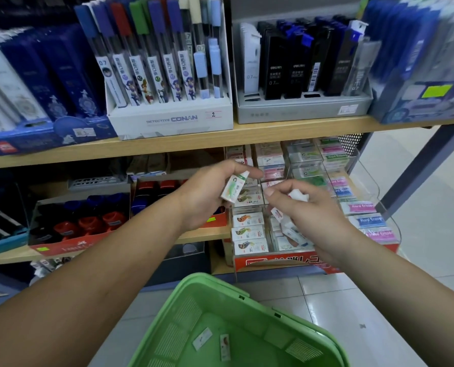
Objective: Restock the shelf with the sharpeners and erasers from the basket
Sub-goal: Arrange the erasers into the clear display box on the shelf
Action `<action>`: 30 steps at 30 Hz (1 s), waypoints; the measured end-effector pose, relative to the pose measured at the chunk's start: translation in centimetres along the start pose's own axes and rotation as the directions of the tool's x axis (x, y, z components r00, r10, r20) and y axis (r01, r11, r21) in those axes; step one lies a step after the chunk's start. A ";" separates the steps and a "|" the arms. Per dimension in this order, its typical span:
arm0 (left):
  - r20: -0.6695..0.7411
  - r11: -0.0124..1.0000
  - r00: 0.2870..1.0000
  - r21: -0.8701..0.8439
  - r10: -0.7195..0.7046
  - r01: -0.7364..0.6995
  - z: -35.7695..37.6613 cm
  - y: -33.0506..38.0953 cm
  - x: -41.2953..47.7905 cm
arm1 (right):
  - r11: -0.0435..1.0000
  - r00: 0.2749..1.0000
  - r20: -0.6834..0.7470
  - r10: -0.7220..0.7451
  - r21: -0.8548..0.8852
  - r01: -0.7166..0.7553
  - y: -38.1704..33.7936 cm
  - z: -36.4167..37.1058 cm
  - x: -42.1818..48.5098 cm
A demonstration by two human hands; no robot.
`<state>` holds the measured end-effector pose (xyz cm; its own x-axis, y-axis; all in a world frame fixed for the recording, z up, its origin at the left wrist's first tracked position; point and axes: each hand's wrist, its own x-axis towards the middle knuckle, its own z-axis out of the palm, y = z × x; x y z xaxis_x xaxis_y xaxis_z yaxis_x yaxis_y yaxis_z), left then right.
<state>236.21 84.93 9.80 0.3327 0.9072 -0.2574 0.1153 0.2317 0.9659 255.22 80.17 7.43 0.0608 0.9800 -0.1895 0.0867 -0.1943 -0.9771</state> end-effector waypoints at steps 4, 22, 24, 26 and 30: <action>0.023 0.995 1.000 -0.096 -0.013 0.015 0.0 -0.7 0.2 | 1.000 0.996 0.085 0.000 -0.025 0.002 -0.6 0.0 -0.7; -0.207 0.856 0.928 0.486 0.309 -0.177 2.6 -0.9 3.3 | 0.828 0.932 0.195 0.305 0.430 -0.361 -1.3 -5.5 -0.6; -0.204 0.813 0.931 0.566 0.301 -0.138 3.4 -1.3 5.1 | 0.823 0.935 0.229 0.272 0.448 -0.349 -1.2 -6.1 -1.0; -0.188 0.750 0.942 0.655 0.279 -0.092 4.0 -1.6 6.5 | 0.823 0.940 0.220 0.262 0.458 -0.337 -1.1 -6.6 -1.1; -0.097 0.533 0.957 0.843 0.274 -0.067 4.5 -1.5 7.8 | 0.794 0.931 0.217 0.294 0.487 -0.364 -0.7 -7.2 -1.0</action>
<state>242.84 90.12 6.25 0.2591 0.9656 0.0216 0.8285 -0.2337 0.5089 262.27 79.03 8.95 -0.1336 0.8645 -0.4846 -0.4370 -0.4902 -0.7541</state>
